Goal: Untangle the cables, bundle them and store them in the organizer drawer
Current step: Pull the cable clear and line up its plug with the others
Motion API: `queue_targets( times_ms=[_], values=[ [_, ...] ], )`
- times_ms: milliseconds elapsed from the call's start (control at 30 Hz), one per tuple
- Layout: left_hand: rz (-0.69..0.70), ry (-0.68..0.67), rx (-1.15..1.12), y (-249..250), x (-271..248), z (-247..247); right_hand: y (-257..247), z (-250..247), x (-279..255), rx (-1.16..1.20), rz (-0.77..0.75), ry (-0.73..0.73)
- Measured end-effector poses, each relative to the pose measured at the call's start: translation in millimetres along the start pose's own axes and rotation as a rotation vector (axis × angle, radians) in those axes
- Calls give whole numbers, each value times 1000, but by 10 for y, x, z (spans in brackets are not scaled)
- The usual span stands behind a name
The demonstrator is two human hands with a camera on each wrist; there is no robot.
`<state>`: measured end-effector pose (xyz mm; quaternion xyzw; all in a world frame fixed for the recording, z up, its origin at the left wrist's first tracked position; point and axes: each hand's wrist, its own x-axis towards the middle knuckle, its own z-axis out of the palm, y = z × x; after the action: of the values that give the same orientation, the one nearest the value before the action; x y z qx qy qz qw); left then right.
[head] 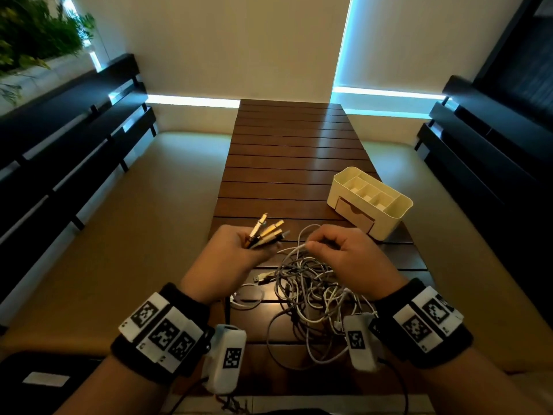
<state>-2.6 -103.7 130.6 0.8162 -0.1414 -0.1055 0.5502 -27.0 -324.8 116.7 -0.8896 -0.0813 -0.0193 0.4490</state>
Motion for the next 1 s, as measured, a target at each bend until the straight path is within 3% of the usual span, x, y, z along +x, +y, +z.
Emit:
queue_targets(
  times_ms=[100, 200, 333, 467, 567, 733, 833, 933, 1000],
  values=[
    [23, -106, -2, 20, -10, 123, -54, 74, 7, -1, -34, -37],
    [26, -121, -50, 8, 10, 144, -81, 79, 9, 49, -73, 8],
    [51, -37, -41, 33, 37, 61, -55, 62, -3, 70, -83, 10],
    [-44, 106, -196, -71, 114, -128, 60, -14, -2, 79, 1, 78],
    [-56, 81, -118, -62, 110, -172, 100, -51, 15, 46, 30, 94],
    [16, 107, -10, -53, 148, -105, 59, -54, 89, -109, 56, -89],
    [46, 44, 31, -38, 146, -26, -3, -21, 88, -149, 39, -139],
    [67, -116, 81, 0, 128, 62, -105, -2, 91, -82, -41, -103],
    [72, -153, 79, 22, 128, 74, -159, -3, 100, -48, -79, -78]
  ],
)
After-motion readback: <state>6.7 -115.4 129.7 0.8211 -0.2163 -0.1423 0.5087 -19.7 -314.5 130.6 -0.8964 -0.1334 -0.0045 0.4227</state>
